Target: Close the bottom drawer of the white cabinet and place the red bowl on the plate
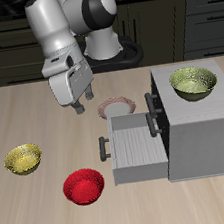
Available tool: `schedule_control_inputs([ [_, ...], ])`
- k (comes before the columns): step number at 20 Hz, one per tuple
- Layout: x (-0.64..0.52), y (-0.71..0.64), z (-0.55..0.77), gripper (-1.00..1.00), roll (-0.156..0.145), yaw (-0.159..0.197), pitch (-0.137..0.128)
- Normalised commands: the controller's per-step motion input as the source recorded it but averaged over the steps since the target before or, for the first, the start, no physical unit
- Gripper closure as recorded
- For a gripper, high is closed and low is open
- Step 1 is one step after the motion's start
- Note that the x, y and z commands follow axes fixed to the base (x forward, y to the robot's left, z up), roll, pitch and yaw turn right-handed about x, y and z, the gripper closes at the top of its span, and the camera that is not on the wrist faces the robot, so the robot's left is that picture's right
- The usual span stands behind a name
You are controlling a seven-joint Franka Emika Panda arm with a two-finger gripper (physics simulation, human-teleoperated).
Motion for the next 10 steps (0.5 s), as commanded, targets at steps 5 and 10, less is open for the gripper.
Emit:
schedule_control_inputs([
  [5,-0.02,0.2,-0.39,-1.0,0.085,0.081,0.027],
  [10,-0.17,0.1,-0.2,-1.0,0.064,0.126,0.069],
])
